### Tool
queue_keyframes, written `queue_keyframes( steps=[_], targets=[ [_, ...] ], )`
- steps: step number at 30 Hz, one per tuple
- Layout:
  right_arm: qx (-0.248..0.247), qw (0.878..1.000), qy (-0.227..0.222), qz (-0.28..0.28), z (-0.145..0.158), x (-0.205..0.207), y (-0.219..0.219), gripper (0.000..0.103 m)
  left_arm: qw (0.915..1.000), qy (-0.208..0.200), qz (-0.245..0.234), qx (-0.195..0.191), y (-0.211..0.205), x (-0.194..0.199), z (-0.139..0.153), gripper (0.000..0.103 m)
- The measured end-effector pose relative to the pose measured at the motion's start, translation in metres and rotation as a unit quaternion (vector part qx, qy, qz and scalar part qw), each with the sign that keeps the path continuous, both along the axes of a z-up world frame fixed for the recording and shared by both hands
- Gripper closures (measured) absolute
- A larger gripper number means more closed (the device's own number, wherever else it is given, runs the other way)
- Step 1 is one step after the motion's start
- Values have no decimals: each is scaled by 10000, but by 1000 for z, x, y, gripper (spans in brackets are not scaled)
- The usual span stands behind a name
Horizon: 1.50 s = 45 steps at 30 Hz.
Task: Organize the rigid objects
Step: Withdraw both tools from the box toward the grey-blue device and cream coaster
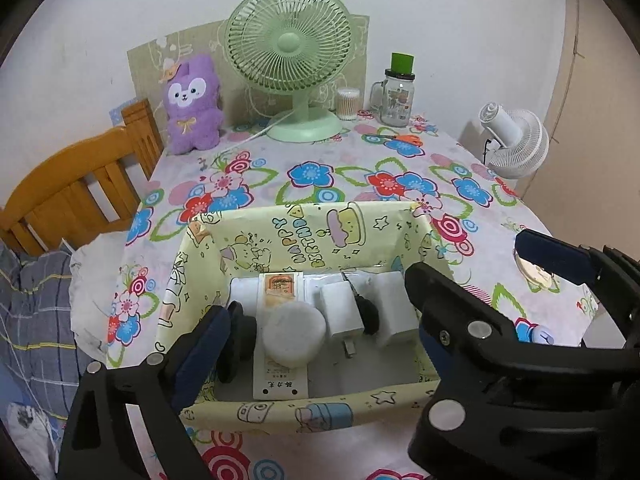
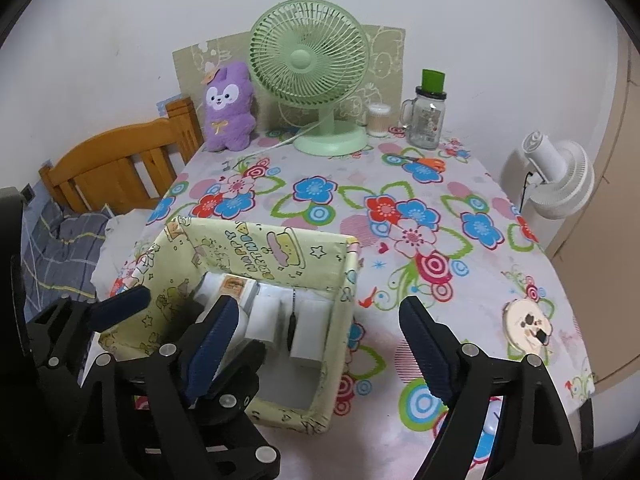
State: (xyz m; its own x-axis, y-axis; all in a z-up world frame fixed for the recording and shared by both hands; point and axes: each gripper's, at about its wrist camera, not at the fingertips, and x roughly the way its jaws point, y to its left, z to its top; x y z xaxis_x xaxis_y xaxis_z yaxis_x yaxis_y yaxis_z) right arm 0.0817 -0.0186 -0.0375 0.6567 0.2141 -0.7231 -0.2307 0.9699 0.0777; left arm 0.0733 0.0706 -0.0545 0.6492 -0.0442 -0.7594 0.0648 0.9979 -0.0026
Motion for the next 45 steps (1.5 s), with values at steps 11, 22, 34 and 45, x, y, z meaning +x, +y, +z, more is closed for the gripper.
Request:
queue_keyframes(
  steps=[11,22,34,45],
  targets=[
    [-84,9994,-177,-299,8,-14,-24,8,9997,-138,-133,124,-24,-10,8,3],
    [-164,9972,-277,-669,14,-26,-57,5,9989,-249,-362,190,-57,-17,16,3],
    [-168,9958,-344,-833,18,-35,-89,5,9985,-307,-440,110,-86,-25,22,3],
    [-186,9952,-384,-879,17,-44,-114,5,9984,-351,-435,58,-110,-32,21,3]
  ],
)
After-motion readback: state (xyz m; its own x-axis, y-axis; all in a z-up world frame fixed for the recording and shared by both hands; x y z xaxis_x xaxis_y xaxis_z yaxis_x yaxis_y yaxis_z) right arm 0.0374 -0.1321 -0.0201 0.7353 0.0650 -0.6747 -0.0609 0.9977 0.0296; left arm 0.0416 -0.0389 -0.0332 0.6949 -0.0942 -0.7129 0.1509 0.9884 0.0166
